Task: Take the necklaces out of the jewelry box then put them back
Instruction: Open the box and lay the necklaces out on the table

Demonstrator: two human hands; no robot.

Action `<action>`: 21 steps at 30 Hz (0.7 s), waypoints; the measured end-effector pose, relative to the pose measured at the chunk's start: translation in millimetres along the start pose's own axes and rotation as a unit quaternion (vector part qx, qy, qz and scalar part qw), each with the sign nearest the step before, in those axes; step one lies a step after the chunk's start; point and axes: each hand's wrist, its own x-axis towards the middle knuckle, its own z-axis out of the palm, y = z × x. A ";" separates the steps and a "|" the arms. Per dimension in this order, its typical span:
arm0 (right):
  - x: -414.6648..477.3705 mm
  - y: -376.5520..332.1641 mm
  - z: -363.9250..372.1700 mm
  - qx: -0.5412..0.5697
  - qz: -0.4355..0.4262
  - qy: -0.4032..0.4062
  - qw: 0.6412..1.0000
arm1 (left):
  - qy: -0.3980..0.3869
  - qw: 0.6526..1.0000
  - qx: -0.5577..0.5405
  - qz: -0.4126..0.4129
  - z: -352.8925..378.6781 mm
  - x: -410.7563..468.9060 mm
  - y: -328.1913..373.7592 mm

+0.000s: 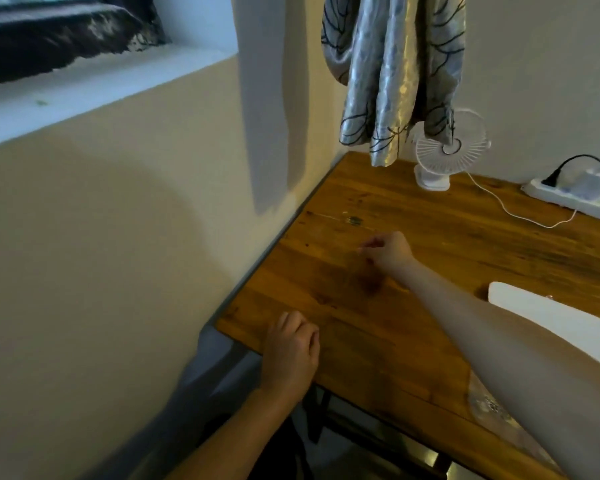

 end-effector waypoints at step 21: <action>-35.5 0.7 -22.9 -0.210 -0.080 0.044 0.973 | -0.046 0.993 -0.023 -0.105 -37.2 -23.7 1.4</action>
